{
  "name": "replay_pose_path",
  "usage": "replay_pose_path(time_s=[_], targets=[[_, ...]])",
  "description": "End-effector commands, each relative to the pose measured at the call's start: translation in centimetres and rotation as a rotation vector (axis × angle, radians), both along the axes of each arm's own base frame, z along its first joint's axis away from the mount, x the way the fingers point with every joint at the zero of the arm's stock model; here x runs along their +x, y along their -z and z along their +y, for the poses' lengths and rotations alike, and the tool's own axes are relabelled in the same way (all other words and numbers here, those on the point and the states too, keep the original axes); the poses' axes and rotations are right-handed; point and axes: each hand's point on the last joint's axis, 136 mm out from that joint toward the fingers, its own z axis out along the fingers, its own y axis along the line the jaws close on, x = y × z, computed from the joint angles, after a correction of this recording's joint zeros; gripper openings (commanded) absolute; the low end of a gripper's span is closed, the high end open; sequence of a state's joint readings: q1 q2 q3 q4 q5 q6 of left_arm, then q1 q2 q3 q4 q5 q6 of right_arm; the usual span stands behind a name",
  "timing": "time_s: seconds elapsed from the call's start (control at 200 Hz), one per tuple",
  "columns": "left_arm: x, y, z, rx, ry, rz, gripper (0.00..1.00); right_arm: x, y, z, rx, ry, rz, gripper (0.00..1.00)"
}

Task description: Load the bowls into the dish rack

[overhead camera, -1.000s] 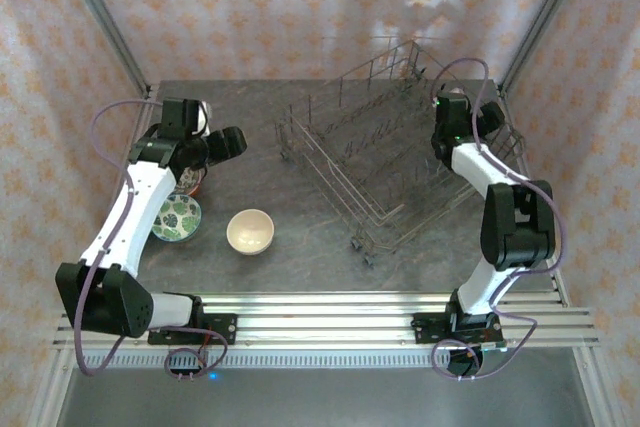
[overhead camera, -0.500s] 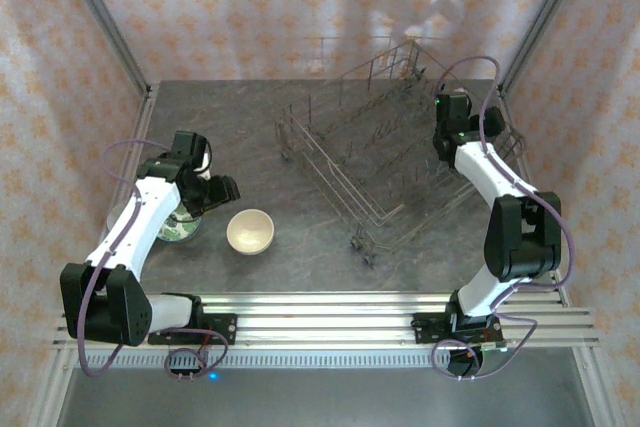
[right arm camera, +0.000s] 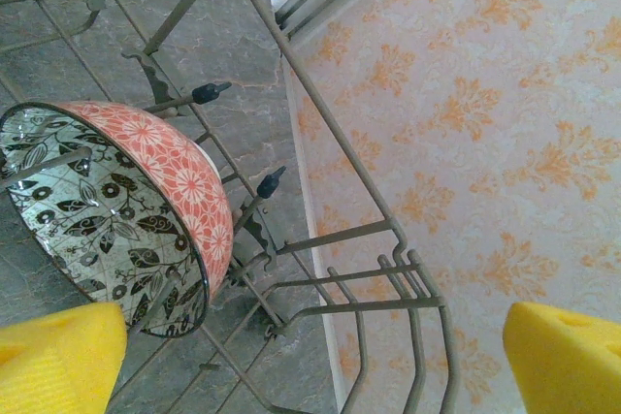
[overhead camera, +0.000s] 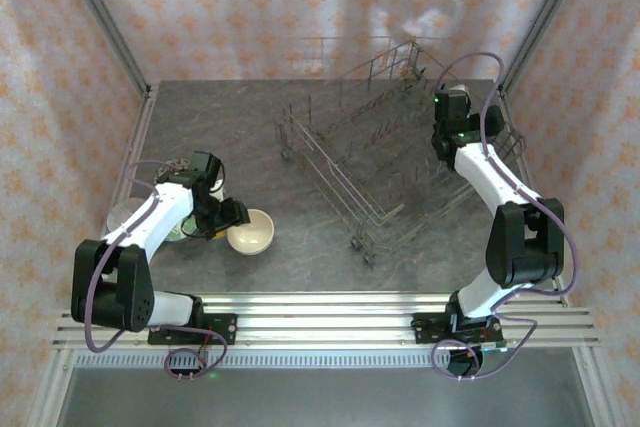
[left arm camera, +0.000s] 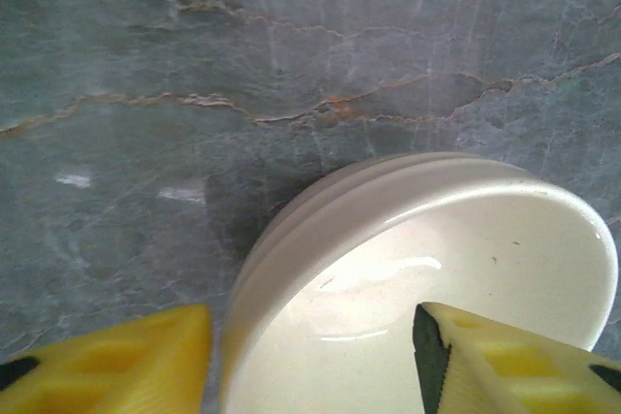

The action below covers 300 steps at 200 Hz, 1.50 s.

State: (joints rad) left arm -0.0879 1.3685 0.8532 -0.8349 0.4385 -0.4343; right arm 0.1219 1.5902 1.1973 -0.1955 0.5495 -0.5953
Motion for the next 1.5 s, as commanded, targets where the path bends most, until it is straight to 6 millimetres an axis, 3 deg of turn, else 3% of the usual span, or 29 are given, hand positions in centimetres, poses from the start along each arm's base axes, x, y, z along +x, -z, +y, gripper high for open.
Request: replay_pose_path(time_s=[0.0,0.28,0.48,0.651,0.801,0.921,1.161,1.341,1.497], targets=[[0.1,0.9,-0.5,-0.011,0.011,0.008,0.52,-0.2,-1.6,0.1,0.009,0.007,-0.034,0.99],[0.1,1.7,-0.9,-0.004,0.041,0.039,0.38,-0.1,-1.1,0.1,-0.020,-0.014,-0.010,0.99],[0.3,2.0,-1.5,-0.005,0.057,0.047,0.22,0.6,-1.2,0.3,-0.026,-0.032,-0.005,0.99],[0.9,0.9,-1.6,-0.007,0.059,0.015,0.07,1.3,-1.6,0.6,-0.019,-0.042,-0.015,0.99],[1.8,-0.9,-1.7,-0.014,0.063,-0.064,0.00,1.8,-2.4,0.9,-0.004,-0.055,-0.024,0.99],[3.3,-3.5,-1.6,-0.005,0.064,-0.167,0.00,2.2,-3.7,1.3,0.035,-0.059,-0.037,0.99],[7.5,-10.4,-1.2,0.025,0.105,-0.403,0.00,3.1,-5.3,4.1,0.262,-0.094,0.056,0.95],[11.6,-16.8,-1.8,-0.001,0.119,-0.593,0.00,3.2,-8.7,8.5,0.514,-0.171,0.036,0.90],[13.9,-22.0,-3.4,-0.007,0.139,-0.734,0.00,2.6,-12.0,12.6,0.607,-0.279,0.006,0.73]])
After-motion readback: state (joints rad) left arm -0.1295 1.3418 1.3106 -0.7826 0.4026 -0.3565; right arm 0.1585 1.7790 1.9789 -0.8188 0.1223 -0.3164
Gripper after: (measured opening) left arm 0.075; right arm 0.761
